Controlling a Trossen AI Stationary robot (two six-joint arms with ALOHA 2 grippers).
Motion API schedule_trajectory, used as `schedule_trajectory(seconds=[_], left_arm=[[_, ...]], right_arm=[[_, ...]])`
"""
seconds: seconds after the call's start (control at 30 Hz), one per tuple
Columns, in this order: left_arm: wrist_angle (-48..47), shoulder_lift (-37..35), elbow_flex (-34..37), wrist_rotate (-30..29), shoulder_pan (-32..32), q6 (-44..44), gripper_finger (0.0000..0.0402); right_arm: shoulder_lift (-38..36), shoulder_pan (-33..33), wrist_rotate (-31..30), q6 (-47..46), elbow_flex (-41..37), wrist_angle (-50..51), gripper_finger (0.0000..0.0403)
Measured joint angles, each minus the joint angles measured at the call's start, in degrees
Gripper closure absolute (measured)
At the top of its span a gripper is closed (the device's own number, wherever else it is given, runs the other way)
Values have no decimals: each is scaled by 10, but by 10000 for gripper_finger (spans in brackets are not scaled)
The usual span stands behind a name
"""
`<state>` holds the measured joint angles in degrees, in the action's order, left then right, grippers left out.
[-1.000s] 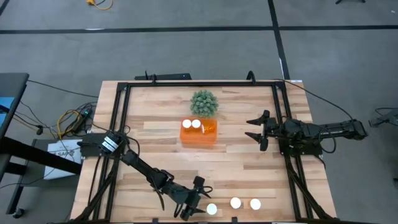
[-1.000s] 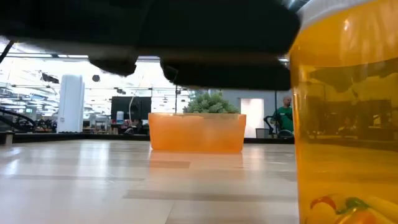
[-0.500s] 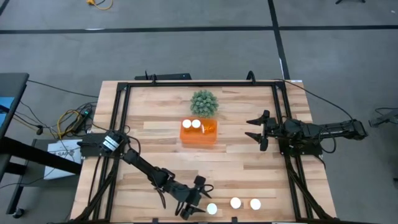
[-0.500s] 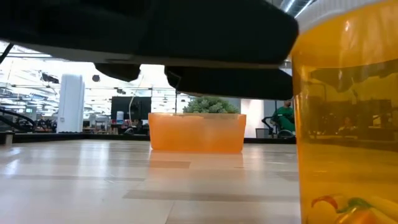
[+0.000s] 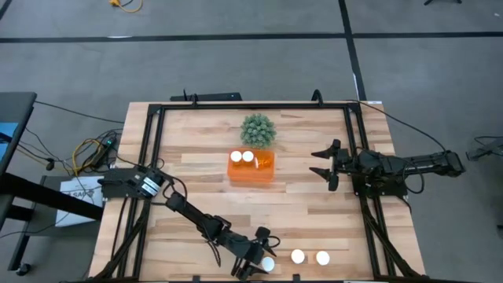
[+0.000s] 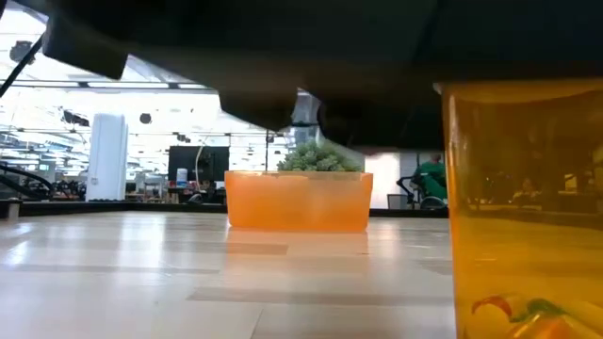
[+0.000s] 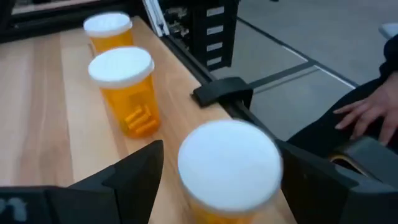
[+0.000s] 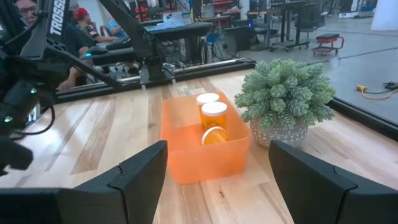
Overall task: Pick and place pill bottles into a basket
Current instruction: Put the orange pill bottle into the orange bin
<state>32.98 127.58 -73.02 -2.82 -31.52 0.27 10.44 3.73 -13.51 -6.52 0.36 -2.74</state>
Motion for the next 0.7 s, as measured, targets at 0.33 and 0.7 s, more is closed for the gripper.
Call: schedule_trajectory(seconds=[0.33,0.7], left_arm=[[-25,1,-15,-11,4,9,150],[-27,1,-15,-26,27,10,231]], right_arm=[[4,0,0,0,0,0,127],[4,0,0,0,0,0,127]])
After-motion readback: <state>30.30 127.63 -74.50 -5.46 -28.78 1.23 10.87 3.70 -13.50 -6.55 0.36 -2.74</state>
